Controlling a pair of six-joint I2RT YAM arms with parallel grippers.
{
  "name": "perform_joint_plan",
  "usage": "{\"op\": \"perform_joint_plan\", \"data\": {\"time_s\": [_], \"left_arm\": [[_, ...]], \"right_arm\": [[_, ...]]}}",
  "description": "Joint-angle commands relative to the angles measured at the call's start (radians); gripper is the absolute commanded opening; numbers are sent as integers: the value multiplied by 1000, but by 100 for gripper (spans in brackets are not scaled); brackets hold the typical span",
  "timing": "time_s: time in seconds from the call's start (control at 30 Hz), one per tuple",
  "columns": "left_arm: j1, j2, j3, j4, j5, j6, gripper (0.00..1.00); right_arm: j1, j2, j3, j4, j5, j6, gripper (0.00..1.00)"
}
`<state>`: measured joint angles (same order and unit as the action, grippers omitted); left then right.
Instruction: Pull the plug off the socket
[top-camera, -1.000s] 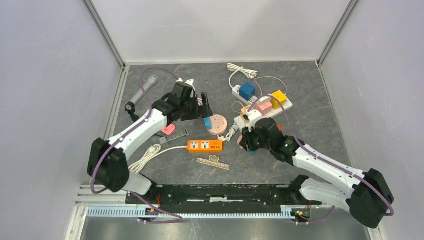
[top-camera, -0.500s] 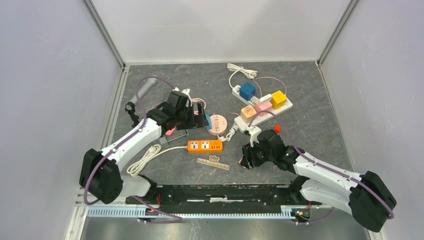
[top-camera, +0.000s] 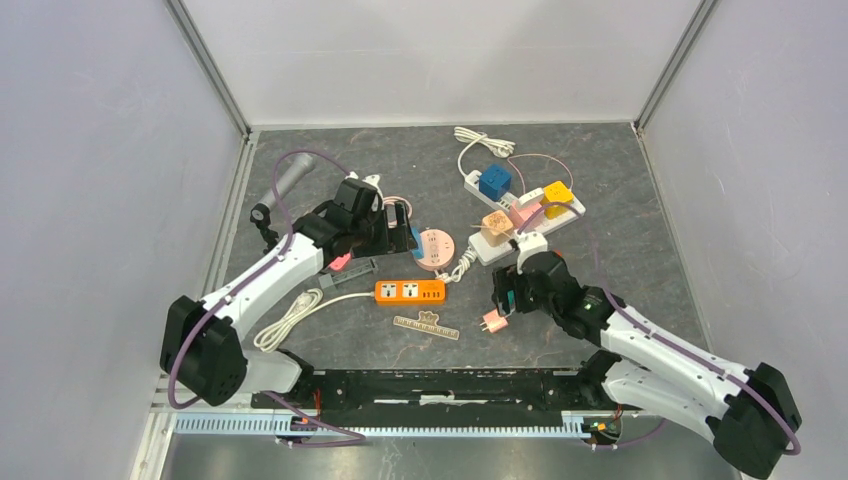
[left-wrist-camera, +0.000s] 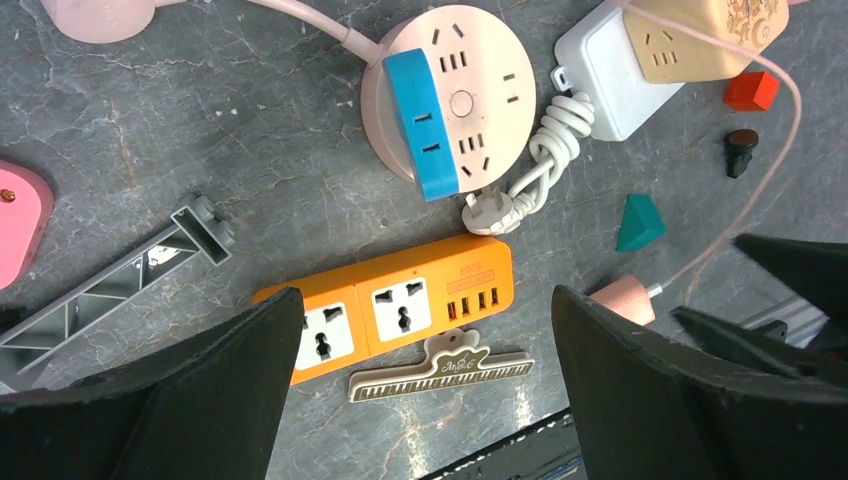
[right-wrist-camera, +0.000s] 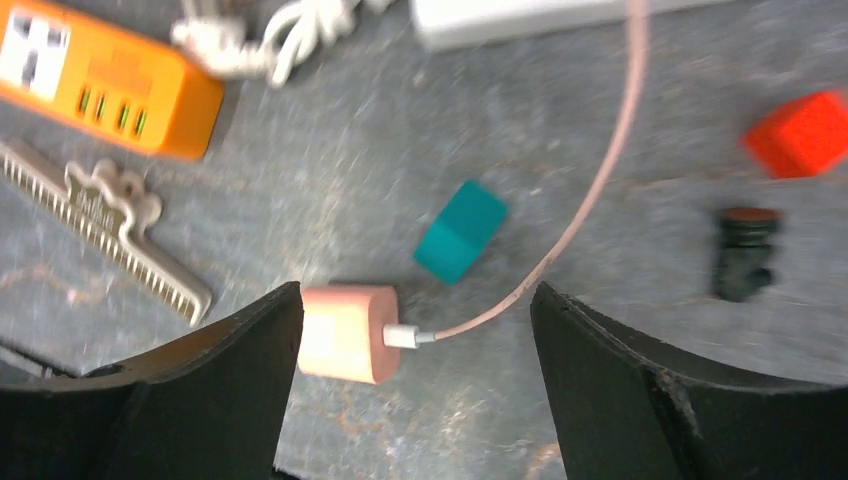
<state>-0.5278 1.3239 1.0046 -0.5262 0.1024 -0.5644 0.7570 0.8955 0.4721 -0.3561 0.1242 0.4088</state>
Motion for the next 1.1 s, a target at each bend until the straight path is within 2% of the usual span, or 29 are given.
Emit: {"op": "perform_joint_plan", "data": {"time_s": [0.0, 0.13, 0.27, 0.43, 0.57, 0.77, 0.97, 1.07], "left_arm": [[2, 21, 47, 15, -28, -20, 100], [2, 47, 55, 32, -32, -31, 100], [2, 92, 73, 47, -19, -33, 99], [2, 182, 111, 49, -4, -33, 94], [2, 245, 158, 48, 5, -35, 91], [2, 322, 219, 48, 30, -38, 86], [2, 356, 214, 48, 41, -61, 66], [2, 357, 196, 45, 25, -72, 61]], "right_arm": [[-3, -42, 110, -100, 319, 51, 87], [-3, -47, 137, -41, 280, -16, 83], [-2, -11, 102, 187, 52, -92, 82], [-2, 206, 129, 469, -154, -45, 74], [-3, 427, 234, 515, -131, 45, 64], [-2, 615, 324, 597, -83, 73, 60], [-2, 710, 382, 576, 9, 70, 57], [-2, 745, 390, 566, 49, 62, 56]]}}
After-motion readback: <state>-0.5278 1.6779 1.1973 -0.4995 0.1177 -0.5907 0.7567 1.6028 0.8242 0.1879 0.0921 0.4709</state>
